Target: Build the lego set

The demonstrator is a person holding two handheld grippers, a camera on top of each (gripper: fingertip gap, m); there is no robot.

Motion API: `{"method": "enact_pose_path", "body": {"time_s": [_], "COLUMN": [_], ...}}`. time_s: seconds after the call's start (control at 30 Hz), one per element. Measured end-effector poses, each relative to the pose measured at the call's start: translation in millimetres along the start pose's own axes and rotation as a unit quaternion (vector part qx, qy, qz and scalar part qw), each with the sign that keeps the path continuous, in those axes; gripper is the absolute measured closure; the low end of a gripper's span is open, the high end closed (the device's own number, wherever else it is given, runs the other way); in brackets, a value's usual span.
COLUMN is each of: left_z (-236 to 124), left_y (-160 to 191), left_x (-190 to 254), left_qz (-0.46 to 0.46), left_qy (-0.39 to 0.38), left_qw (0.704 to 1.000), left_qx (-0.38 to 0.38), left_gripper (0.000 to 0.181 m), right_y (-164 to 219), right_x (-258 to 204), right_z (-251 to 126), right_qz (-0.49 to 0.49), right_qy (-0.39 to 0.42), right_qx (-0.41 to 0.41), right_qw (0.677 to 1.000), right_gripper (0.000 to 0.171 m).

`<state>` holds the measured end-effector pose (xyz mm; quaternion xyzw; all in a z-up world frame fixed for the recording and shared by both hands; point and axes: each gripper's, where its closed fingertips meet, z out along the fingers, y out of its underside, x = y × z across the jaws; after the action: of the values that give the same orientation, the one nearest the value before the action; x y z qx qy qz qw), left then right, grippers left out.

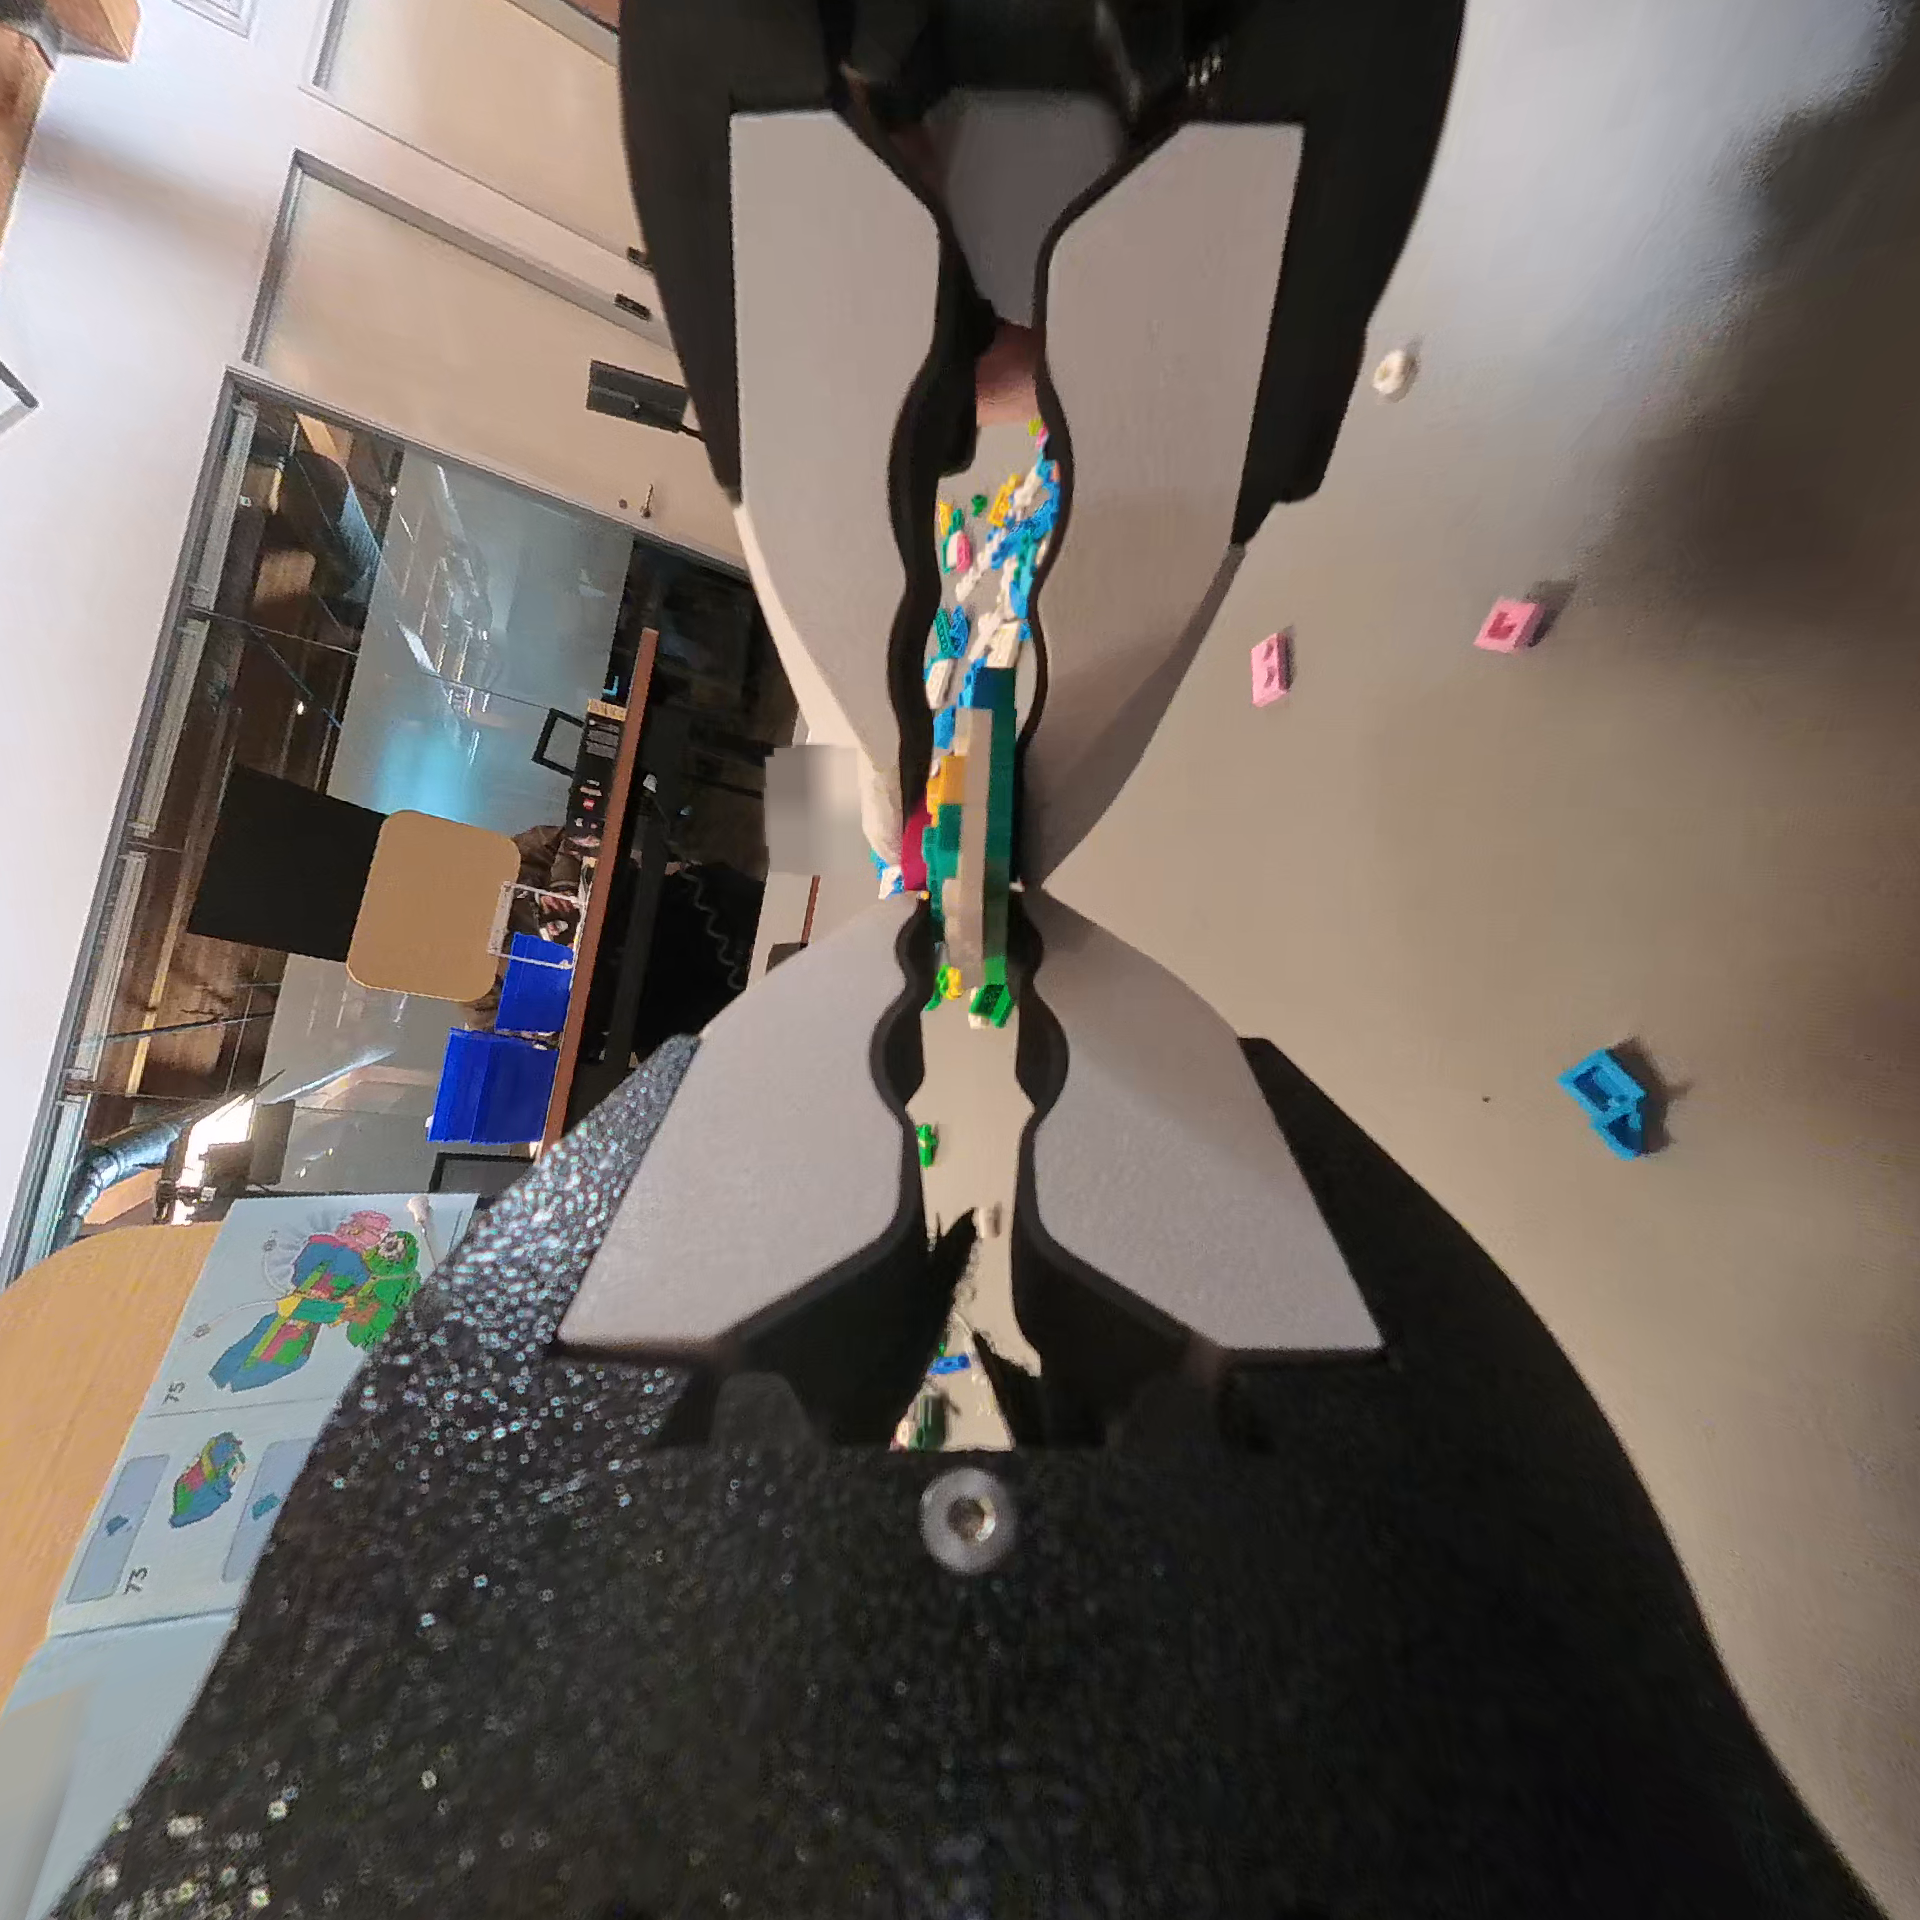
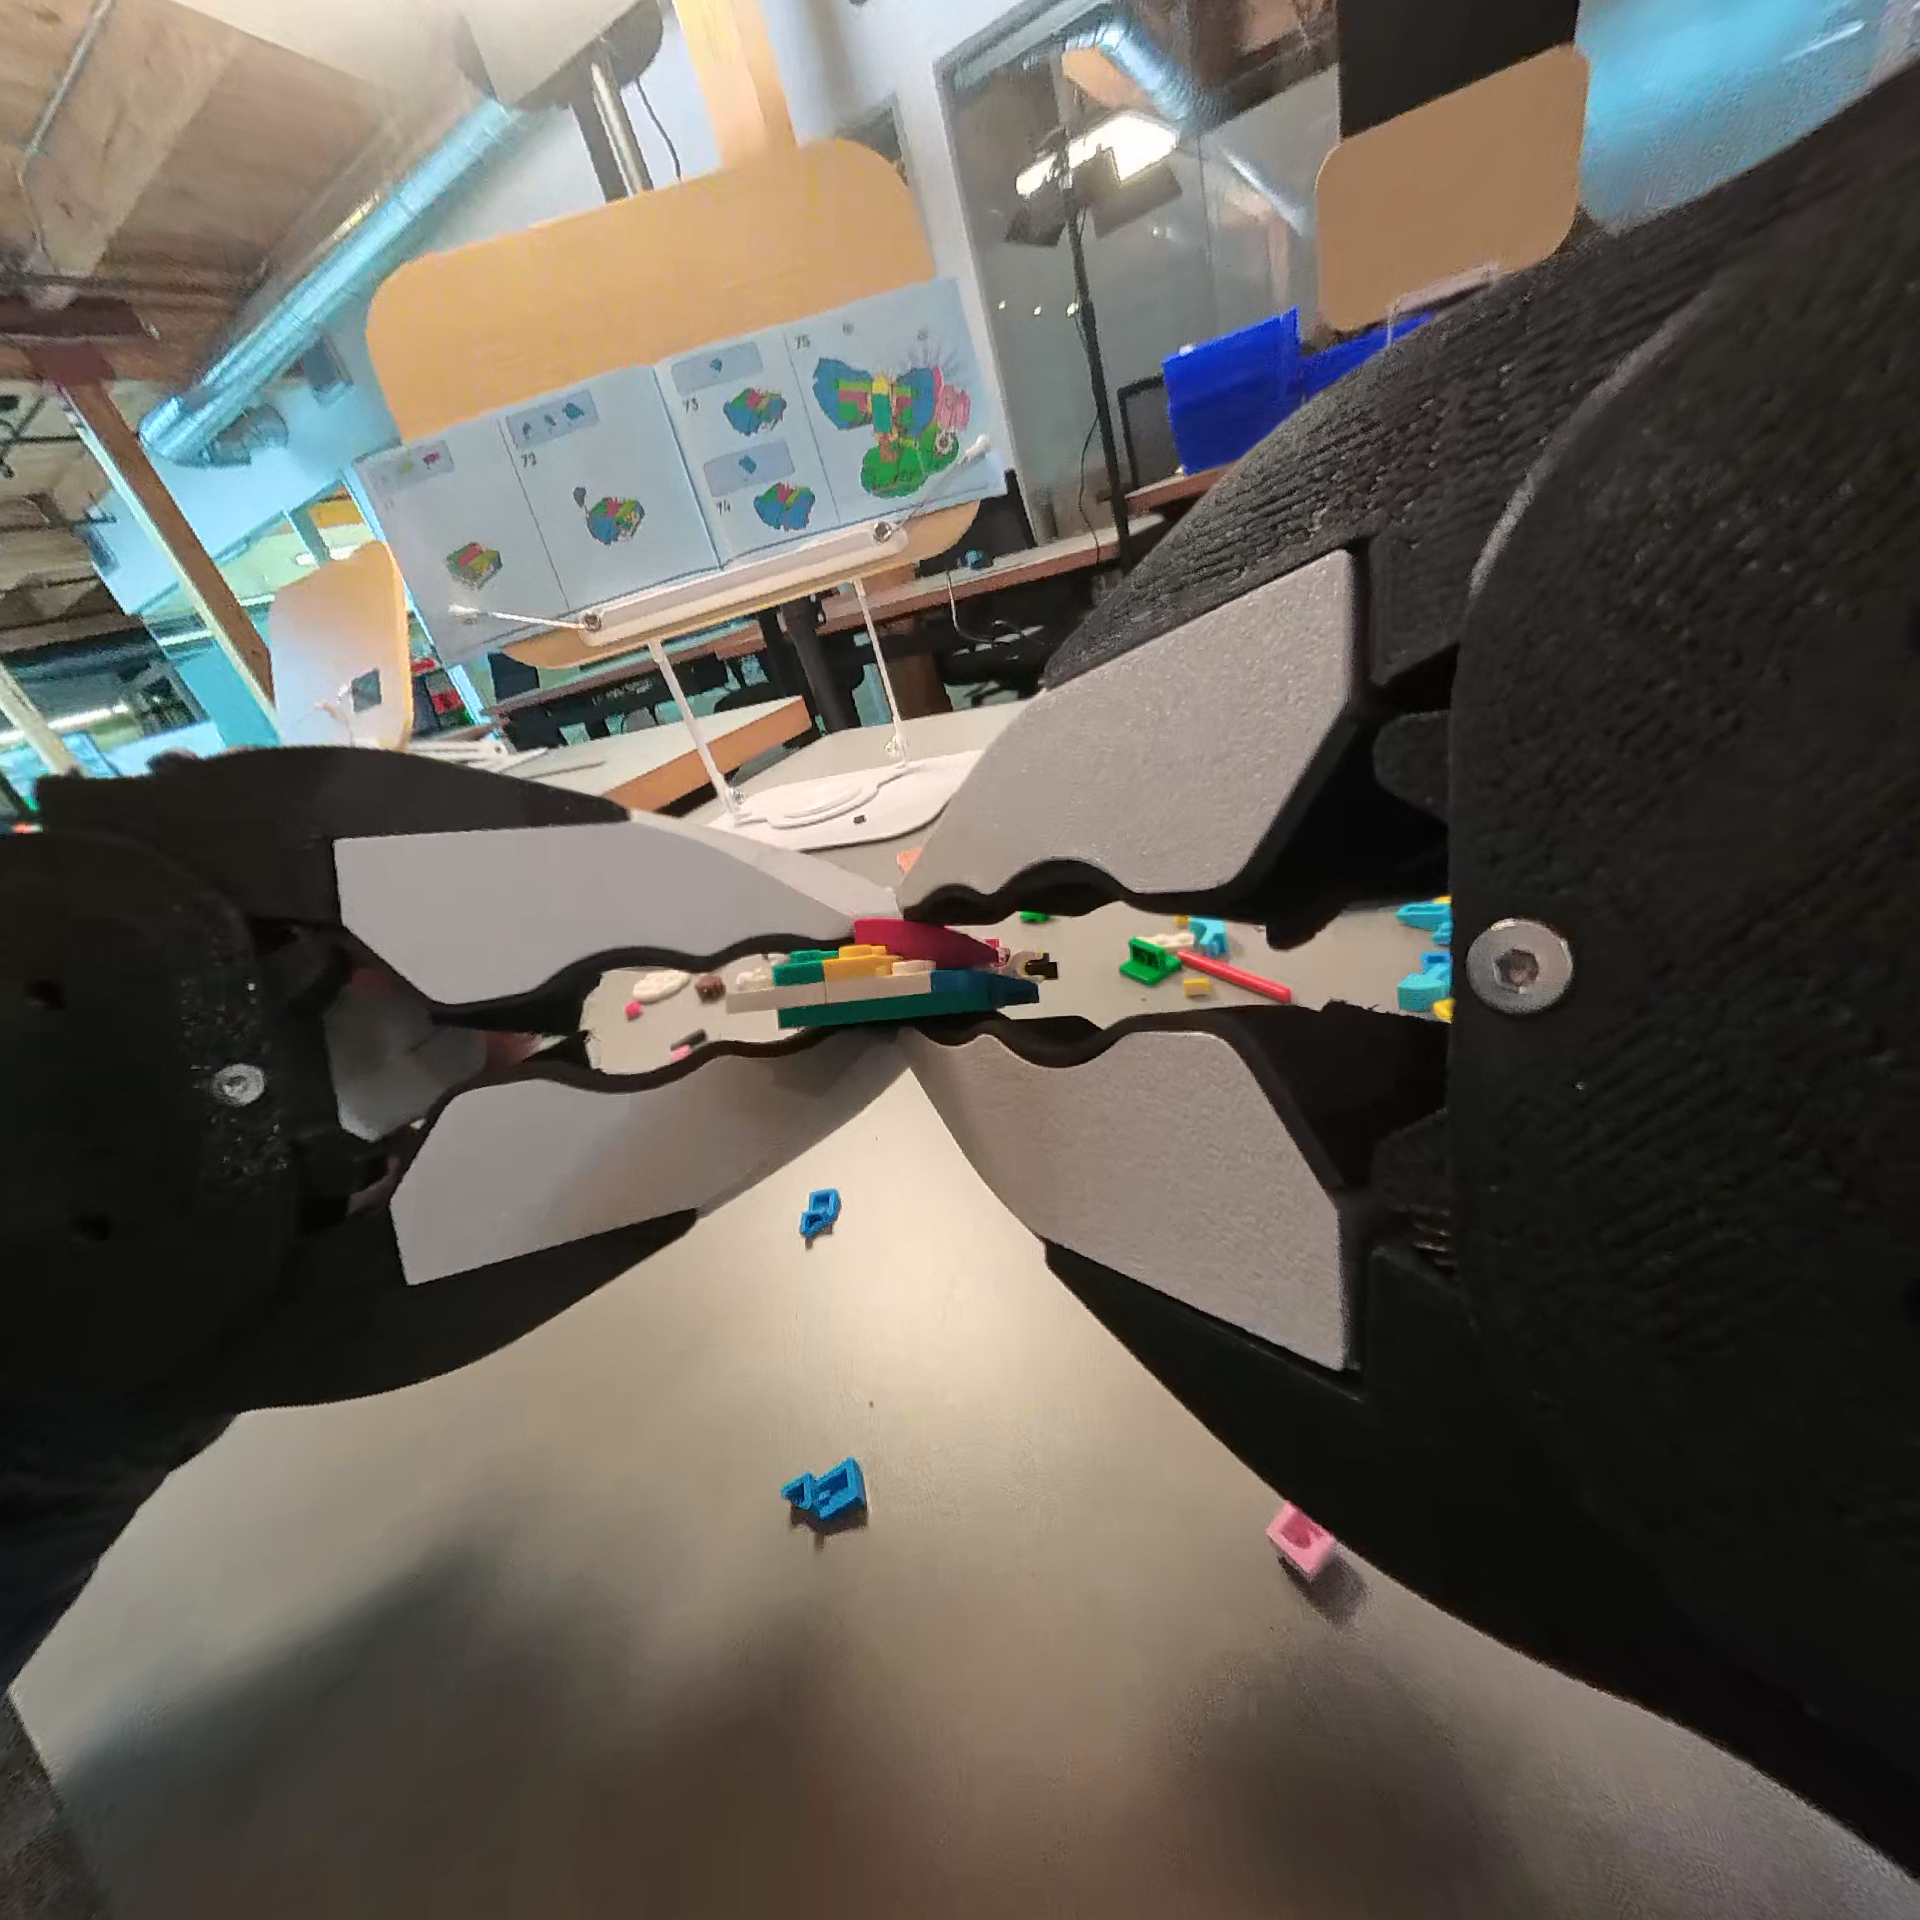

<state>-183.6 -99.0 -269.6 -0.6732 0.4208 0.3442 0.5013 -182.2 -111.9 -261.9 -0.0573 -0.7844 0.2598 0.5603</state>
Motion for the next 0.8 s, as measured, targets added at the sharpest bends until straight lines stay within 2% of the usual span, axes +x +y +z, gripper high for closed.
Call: {"method": "enact_pose_path", "body": {"time_s": [0.13,0.3,0.43,0.47,0.57,0.6,0.67,0.77,0.8], "left_z": [1,-2,-3,-3,-3,-4,-4,-8,-10], "left_y": [-1,-2,3,3,1,2,2,-9,-13], "left_x": [1,-11,-12,-11,-15,-16,-13,-4,-4], "left_qz": [-0.008,-0.026,-0.022,-0.028,-0.097,-0.131,-0.204,-0.33,-0.36], "left_qy": [0.001,-0.019,-0.02,-0.017,-0.021,-0.019,0.017,0.108,0.127], "left_qw": [1.0,0.999,1.0,0.999,0.995,0.991,0.978,0.934,0.919], "left_qx": [0.002,0.009,0.004,0.007,0.024,0.028,0.038,0.085,0.1], "left_gripper": [0.168,0.168,0.168,0.168,0.165,0.161,0.138,0.111,0.11], "right_y": [0,-3,5,5,3,2,-1,-5,-7], "right_x": [-1,10,11,10,13,16,21,22,22], "right_z": [-1,-3,-2,-2,-3,-4,-6,-8,-8], "right_qz": [0.0,0.017,-0.005,-0.011,-0.02,-0.035,-0.075,-0.121,-0.13], "right_qy": [-0.004,0.043,0.056,0.054,0.061,0.077,0.109,0.132,0.136], "right_qx": [0.002,0.022,0.0,0.001,0.002,0.003,0.004,0.006,0.008], "right_qw": [1.0,0.999,0.998,0.998,0.998,0.996,0.991,0.984,0.982], "right_gripper": [0.157,0.157,0.149,0.159,0.16,0.161,0.161,0.161,0.161]}}
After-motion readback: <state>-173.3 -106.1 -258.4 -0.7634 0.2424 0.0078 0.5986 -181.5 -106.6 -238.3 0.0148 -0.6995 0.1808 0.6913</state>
